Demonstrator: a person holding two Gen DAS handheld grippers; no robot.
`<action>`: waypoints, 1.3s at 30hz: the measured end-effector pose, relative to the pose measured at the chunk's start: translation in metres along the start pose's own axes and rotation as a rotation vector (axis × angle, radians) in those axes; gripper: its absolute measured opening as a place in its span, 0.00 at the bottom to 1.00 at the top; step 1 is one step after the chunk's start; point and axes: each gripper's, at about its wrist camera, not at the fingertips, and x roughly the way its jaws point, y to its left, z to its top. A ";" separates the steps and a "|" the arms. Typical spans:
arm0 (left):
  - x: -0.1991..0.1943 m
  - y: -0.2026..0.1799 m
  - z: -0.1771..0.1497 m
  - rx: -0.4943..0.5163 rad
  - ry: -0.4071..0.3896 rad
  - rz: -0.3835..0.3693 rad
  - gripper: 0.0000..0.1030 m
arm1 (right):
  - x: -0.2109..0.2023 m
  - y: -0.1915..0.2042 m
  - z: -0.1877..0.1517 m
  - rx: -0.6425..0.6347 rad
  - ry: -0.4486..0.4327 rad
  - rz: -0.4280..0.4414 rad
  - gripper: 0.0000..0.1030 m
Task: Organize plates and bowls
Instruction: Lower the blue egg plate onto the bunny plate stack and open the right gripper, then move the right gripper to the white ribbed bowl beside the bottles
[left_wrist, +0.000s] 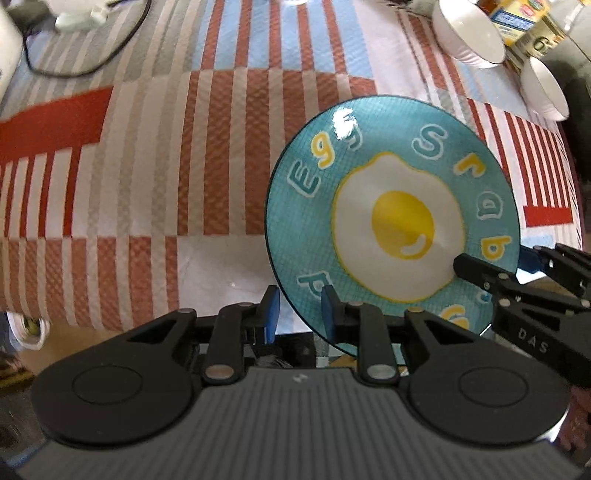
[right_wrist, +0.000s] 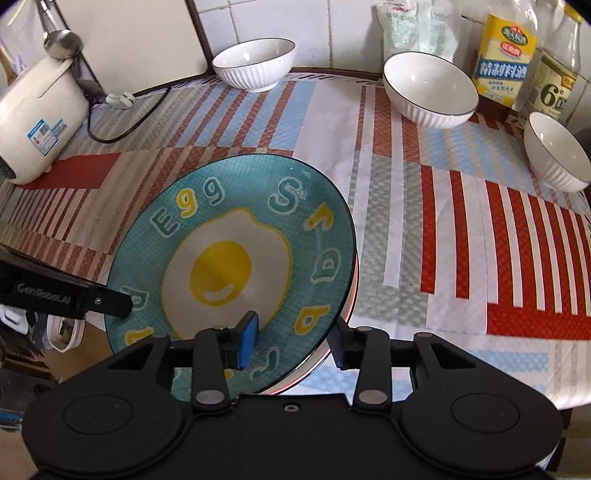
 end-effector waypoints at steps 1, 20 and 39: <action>-0.003 0.000 0.002 0.019 -0.005 0.007 0.22 | 0.000 -0.001 0.001 0.014 0.005 0.000 0.44; -0.049 -0.014 0.016 0.251 -0.129 -0.052 0.22 | -0.040 -0.019 0.008 0.212 -0.122 0.062 0.68; -0.135 -0.104 0.059 0.349 -0.432 -0.211 0.41 | -0.125 -0.095 0.009 0.017 -0.517 -0.137 0.72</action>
